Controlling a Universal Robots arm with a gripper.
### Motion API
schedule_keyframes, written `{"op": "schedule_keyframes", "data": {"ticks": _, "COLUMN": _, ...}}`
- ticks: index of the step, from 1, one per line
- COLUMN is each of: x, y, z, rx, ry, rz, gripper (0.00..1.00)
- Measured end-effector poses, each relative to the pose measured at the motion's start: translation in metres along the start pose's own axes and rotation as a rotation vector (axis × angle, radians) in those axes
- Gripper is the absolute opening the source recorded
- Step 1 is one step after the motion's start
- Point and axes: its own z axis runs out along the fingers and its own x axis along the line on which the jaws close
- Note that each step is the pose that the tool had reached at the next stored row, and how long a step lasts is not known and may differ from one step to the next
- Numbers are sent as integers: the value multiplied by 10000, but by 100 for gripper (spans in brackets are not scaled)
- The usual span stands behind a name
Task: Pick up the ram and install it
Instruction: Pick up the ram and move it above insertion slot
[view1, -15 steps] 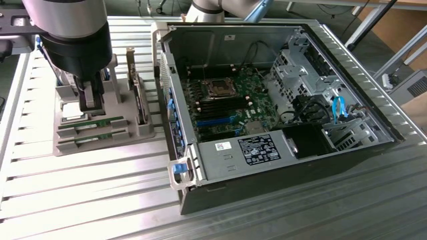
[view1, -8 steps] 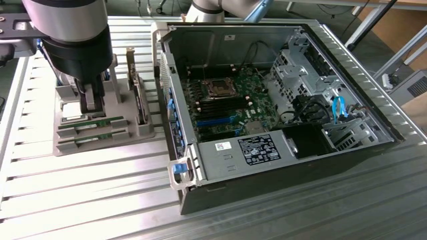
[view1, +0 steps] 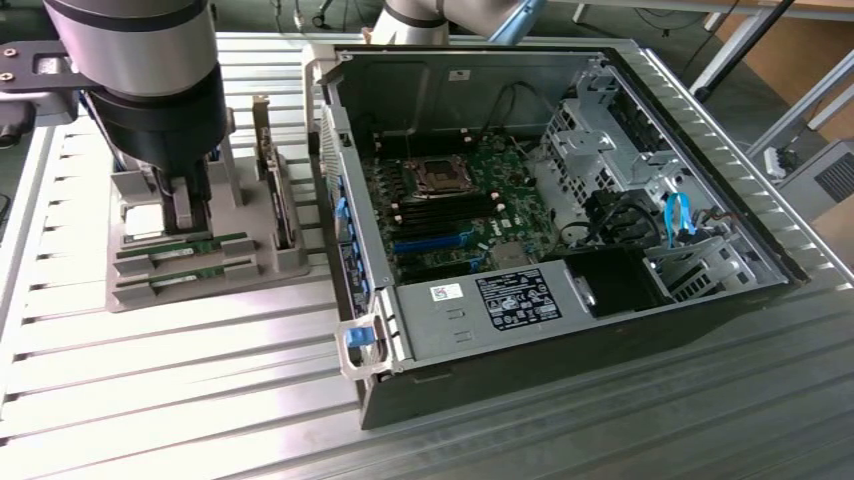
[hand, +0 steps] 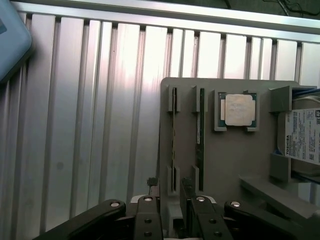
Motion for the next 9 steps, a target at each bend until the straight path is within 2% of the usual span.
{"op": "schedule_keyframes", "data": {"ticks": 9, "x": 7, "y": 73, "z": 49, "rx": -2, "ry": 2, "rz": 1, "gripper": 29}}
